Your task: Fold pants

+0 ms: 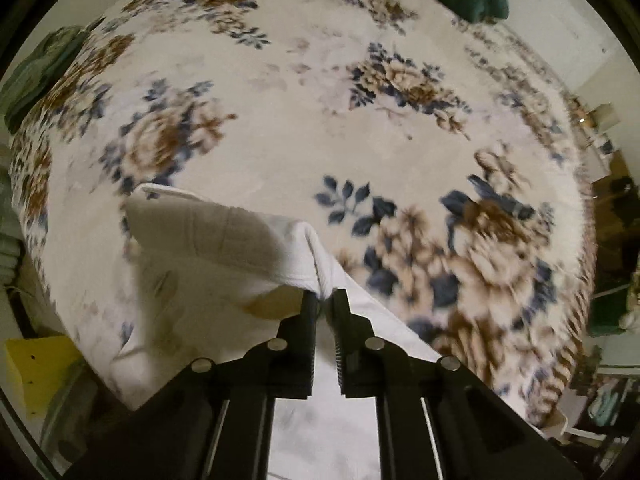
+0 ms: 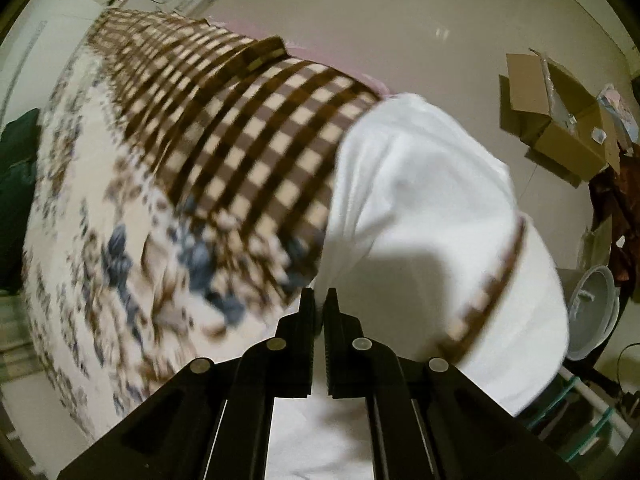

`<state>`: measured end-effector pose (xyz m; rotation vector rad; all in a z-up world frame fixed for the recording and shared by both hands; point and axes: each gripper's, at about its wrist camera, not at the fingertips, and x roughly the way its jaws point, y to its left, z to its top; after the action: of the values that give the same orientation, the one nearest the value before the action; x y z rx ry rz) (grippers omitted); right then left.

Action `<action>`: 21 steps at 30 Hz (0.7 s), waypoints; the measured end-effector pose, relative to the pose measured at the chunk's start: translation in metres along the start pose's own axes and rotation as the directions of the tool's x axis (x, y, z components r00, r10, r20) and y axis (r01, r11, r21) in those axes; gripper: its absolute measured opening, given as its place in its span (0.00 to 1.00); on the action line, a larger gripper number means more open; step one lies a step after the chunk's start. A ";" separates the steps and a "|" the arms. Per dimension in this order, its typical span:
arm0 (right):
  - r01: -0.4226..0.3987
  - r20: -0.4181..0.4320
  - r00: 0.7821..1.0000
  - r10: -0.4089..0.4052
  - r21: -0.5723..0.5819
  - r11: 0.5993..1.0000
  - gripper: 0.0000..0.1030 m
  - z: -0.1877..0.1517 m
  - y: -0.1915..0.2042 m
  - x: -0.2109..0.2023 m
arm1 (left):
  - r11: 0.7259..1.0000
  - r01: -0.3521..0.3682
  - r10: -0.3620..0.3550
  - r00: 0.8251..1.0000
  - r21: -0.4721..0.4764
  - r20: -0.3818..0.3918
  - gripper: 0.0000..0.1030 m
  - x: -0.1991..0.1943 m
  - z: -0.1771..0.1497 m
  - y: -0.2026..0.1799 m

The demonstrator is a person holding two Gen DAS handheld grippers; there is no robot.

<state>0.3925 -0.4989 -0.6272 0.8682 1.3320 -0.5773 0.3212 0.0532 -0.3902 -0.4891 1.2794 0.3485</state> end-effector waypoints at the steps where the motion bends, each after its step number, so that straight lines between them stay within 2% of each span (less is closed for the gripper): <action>1: -0.010 0.005 1.000 0.010 -0.005 1.000 0.04 -0.015 -0.010 -0.012 | 1.000 0.008 -0.008 1.000 0.002 0.003 0.06 -0.007 -0.007 0.005; 3: -0.019 0.003 1.000 0.019 -0.014 1.000 0.04 -0.018 -0.041 -0.033 | 1.000 -0.001 0.001 1.000 0.031 -0.001 0.00 -0.014 -0.029 0.012; 8: 0.005 -0.020 1.000 -0.006 -0.045 0.999 0.04 -0.069 -0.131 -0.071 | 0.994 -0.061 0.066 0.996 0.087 -0.054 0.00 -0.010 -0.088 0.053; 10: 0.035 -0.044 0.998 -0.037 -0.053 0.998 0.04 -0.097 -0.158 -0.064 | 0.991 -0.095 0.105 0.989 0.099 -0.104 0.00 0.005 -0.115 0.071; 15: 0.099 -0.110 0.989 -0.101 -0.018 0.995 0.04 -0.132 -0.212 -0.032 | 0.979 -0.180 0.197 0.960 0.099 -0.198 0.00 0.060 -0.156 0.112; 18: 0.112 -0.162 0.980 -0.115 -0.027 0.993 0.04 -0.140 -0.228 -0.011 | 0.985 -0.164 0.172 0.954 0.052 -0.244 0.00 0.079 -0.163 0.128; 21: 0.092 -0.204 0.974 -0.096 -0.031 0.995 0.05 -0.135 -0.226 -0.004 | 0.997 -0.071 0.060 0.969 -0.035 -0.241 0.03 0.079 -0.156 0.139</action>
<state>0.1341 -0.5192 -0.6719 0.8681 1.5715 -0.5566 0.1422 0.0869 -0.5200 -0.5385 1.5283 0.3813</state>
